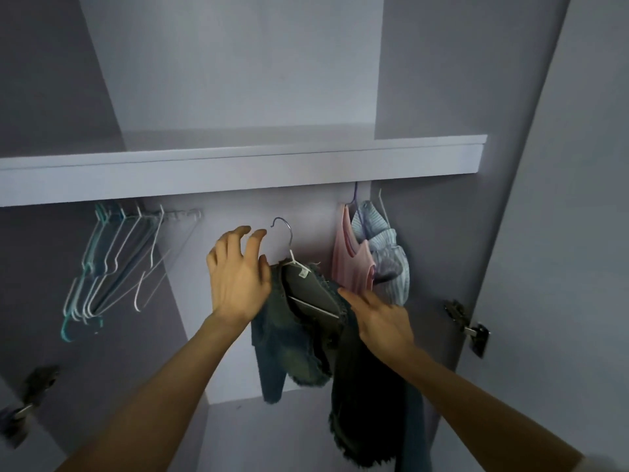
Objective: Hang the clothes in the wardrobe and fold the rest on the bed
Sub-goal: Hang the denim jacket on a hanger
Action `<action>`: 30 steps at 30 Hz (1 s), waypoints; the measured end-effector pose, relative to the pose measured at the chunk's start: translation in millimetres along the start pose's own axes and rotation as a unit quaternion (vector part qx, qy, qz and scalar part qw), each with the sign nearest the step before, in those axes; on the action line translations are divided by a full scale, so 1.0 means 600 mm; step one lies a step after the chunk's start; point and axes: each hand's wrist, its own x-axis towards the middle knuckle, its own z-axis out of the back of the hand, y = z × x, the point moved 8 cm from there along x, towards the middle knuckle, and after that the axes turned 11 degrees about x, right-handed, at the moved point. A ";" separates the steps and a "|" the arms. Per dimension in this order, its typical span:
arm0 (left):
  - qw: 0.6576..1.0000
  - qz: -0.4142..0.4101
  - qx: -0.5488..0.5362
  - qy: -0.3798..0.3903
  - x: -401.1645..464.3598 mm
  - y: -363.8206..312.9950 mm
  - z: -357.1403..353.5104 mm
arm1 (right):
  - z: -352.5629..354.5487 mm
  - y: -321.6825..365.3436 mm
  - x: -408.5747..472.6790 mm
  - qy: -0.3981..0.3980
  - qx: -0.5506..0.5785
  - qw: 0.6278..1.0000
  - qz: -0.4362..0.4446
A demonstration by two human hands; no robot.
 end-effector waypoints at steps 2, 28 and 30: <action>0.998 -0.045 0.038 -0.035 0.033 -0.021 0.018 | -0.001 -0.010 0.017 -0.012 -0.050 0.998 -0.021; 0.957 -0.127 0.239 -0.101 0.121 -0.058 -0.041 | -0.090 -0.150 0.220 -0.003 -0.001 0.971 -0.241; 0.957 -0.124 0.240 -0.109 0.122 -0.057 -0.042 | -0.097 -0.161 0.221 -0.002 -0.010 0.971 -0.238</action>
